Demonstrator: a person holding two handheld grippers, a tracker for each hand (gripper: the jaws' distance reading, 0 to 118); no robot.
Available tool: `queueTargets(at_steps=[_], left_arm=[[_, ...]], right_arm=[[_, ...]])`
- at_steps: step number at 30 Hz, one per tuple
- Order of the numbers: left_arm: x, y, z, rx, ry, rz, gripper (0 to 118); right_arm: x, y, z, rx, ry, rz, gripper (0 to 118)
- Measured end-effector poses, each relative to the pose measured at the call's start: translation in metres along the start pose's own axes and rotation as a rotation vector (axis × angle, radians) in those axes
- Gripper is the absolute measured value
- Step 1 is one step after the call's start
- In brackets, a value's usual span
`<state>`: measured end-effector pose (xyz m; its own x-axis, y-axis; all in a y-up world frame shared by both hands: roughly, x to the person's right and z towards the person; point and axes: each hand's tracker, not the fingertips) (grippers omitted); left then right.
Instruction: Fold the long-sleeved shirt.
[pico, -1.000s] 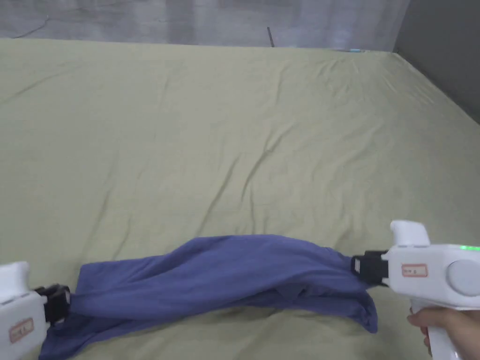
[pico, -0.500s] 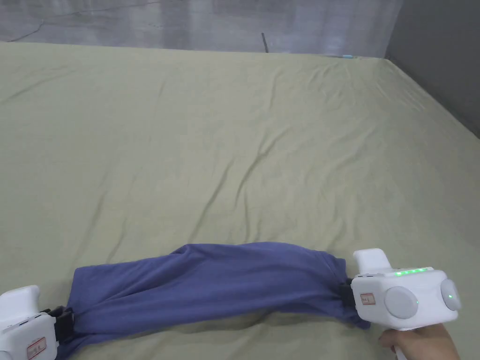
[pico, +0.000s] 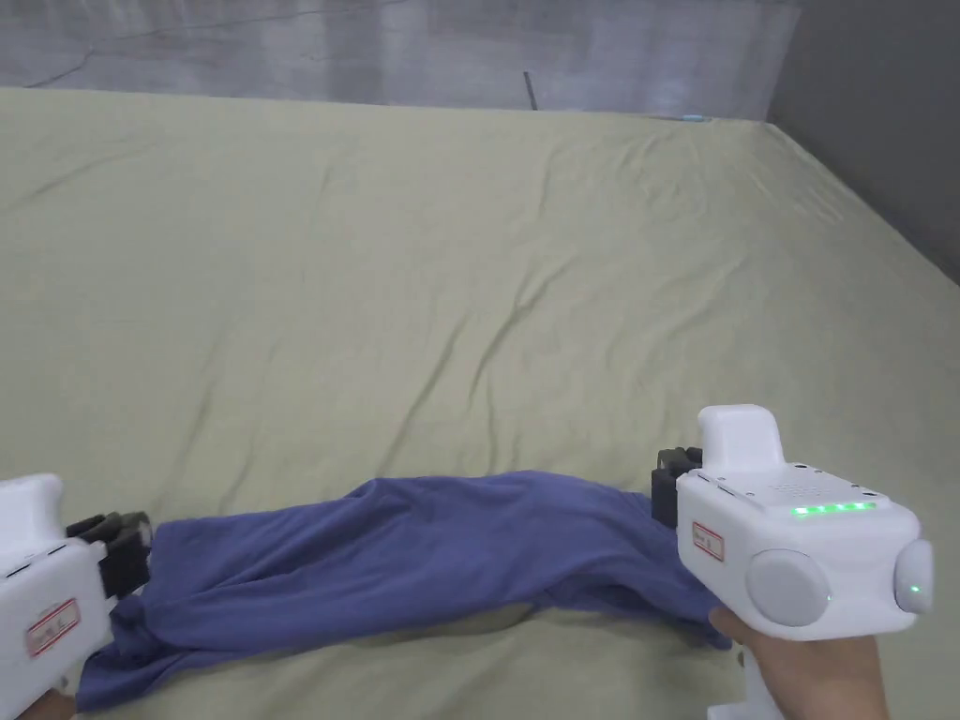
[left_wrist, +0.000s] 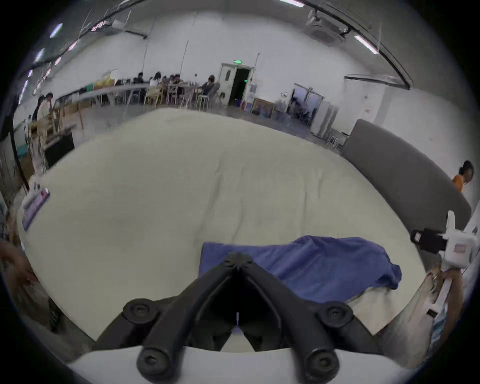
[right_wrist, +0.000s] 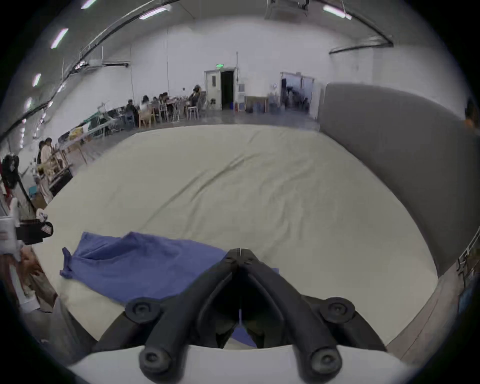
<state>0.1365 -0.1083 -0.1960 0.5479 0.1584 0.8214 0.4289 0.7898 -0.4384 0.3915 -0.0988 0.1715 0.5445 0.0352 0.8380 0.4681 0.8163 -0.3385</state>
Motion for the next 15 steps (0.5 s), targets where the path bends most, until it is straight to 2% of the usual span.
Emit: queueTargets(at_steps=[4,6,8,9,10,11,12,15], left_arm=[[-0.005,0.002,-0.007,-0.02,-0.045,0.027,0],[-0.021,0.003,-0.011,-0.019,-0.074,0.111,0],[-0.044,0.006,-0.017,-0.04,-0.183,0.225,0],[-0.059,0.006,-0.021,-0.051,-0.229,0.31,9],[-0.072,0.006,-0.024,-0.073,-0.253,0.377,64],[-0.082,0.003,-0.03,-0.11,-0.264,0.412,114],[-0.091,0.003,-0.032,-0.089,-0.307,0.454,118],[-0.114,-0.003,-0.052,-0.174,-0.34,0.556,118]], right_arm=[[-0.01,-0.002,-0.008,-0.015,0.037,-0.016,2],[-0.011,-0.002,-0.01,-0.019,0.041,-0.01,2],[-0.008,-0.001,-0.01,-0.028,0.065,-0.01,2],[-0.007,-0.002,-0.01,-0.029,0.069,-0.007,2],[-0.007,-0.004,-0.011,-0.03,0.069,0.0,2],[-0.007,-0.003,-0.008,-0.032,0.067,0.007,2],[-0.006,-0.004,-0.008,-0.038,0.066,0.01,2],[-0.009,-0.007,-0.005,-0.052,0.073,0.005,2]])
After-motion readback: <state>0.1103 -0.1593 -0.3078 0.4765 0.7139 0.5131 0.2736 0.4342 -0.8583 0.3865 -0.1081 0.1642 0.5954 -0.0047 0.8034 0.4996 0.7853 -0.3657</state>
